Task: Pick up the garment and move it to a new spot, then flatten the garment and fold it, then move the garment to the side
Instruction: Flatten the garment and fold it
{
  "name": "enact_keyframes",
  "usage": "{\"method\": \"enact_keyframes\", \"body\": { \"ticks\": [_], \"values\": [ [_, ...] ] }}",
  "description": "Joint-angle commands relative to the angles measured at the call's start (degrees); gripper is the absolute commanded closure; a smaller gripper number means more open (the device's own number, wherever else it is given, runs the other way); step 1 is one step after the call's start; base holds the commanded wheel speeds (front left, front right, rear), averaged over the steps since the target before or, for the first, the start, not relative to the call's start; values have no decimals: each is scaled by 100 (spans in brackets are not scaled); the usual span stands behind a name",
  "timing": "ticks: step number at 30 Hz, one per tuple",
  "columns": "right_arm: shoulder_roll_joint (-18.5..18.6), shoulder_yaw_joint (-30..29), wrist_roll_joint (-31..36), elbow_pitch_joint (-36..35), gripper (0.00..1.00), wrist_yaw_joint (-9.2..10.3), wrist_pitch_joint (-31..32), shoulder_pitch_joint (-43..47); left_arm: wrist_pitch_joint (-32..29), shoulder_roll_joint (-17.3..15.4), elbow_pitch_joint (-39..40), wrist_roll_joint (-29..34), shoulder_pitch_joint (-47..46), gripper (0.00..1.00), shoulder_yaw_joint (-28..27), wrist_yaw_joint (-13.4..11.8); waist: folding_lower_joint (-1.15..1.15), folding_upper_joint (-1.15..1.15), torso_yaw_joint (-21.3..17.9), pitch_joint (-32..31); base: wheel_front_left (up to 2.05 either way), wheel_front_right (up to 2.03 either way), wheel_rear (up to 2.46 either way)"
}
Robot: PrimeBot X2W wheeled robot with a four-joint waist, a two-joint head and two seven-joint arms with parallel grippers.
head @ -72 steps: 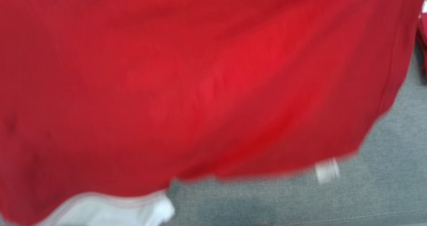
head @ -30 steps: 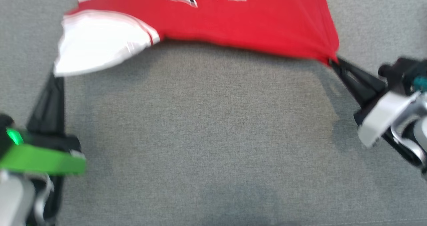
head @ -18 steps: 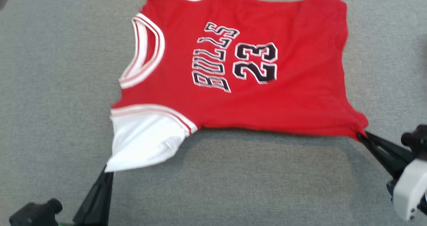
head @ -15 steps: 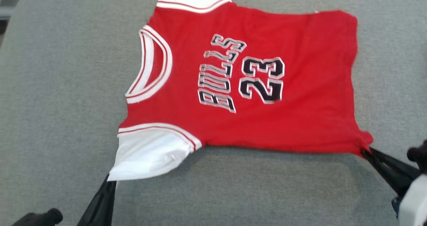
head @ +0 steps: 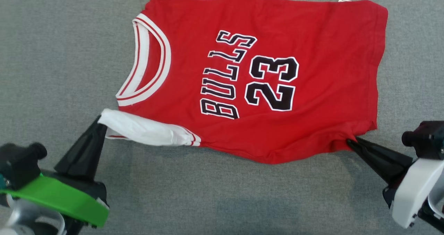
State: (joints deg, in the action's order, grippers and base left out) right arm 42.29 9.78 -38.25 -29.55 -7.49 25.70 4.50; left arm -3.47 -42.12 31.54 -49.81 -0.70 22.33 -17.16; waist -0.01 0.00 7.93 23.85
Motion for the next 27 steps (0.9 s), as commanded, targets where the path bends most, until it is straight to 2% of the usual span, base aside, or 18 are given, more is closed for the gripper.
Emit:
{"method": "enact_keyframes", "body": {
  "ticks": [1,8,18,27],
  "values": [
    [-68,242,-151,307,100,0,-19,-541,-335,-153,-154,-9,-581,100,-48,107,1,0,-648,750,0,0,0],
    [-210,584,-532,1198,100,-1,-65,-1640,-1196,-457,-794,-59,-1959,100,-58,437,1,0,-915,1103,0,0,0],
    [-216,788,-715,1533,100,0,-327,-2294,-1587,-500,-1059,50,-2781,100,6,549,1,0,-1040,1117,0,0,0],
    [-102,592,-857,1489,100,0,-354,-2656,-1610,-535,-1128,-3,-2996,100,-129,505,1,0,-971,1129,0,0,0]
  ]
}}
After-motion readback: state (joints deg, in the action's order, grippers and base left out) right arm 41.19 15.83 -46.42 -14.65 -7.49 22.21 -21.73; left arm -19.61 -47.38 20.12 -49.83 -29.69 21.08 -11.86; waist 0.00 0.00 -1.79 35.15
